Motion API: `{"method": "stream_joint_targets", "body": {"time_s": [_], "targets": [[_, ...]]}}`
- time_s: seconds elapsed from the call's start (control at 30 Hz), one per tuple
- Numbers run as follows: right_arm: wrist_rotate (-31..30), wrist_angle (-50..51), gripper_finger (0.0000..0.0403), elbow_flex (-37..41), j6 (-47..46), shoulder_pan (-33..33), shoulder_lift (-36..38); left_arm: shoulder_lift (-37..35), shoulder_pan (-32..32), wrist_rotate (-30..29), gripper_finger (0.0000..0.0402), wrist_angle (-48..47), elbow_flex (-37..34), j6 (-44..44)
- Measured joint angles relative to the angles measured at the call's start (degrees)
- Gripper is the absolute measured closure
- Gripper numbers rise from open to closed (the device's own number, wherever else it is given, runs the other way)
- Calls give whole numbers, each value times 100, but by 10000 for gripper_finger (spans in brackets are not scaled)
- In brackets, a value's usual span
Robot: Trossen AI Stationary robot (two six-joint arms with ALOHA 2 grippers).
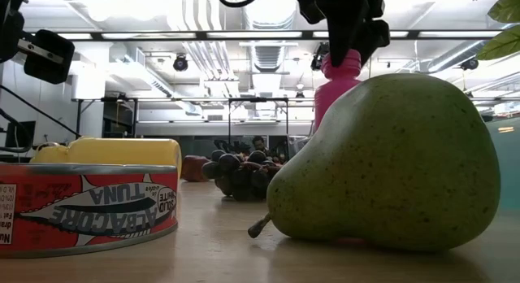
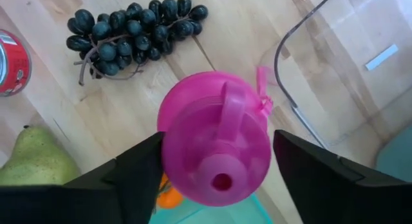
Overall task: Pick & Place Food Item
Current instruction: Put the pink water bottle into the green bin
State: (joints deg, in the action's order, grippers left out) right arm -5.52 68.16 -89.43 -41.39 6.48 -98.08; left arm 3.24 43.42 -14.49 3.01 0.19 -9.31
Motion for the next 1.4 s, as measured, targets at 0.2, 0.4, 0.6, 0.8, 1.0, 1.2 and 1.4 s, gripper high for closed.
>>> {"method": "stream_joint_targets", "body": {"time_s": [0.2,0.4,0.6,0.8,1.0,1.2,1.4], "targets": [[0,0,191,15,-24,2,0,1,0,1,402,0,0,-1],[71,1,194,15,-24,0,2,1,1,1,402,0,0,-1],[111,20,184,20,-22,0,9,0,1,1,402,0,0,0],[120,20,188,20,-22,0,9,1,0,1,402,0,0,-1],[120,22,188,20,-22,-1,9,-1,1,0,402,0,0,-1],[146,139,188,-110,-129,0,9,-1,0,0,402,0,0,-1],[122,489,188,-445,-197,0,11,-1,1,0,402,0,0,-1]]}}
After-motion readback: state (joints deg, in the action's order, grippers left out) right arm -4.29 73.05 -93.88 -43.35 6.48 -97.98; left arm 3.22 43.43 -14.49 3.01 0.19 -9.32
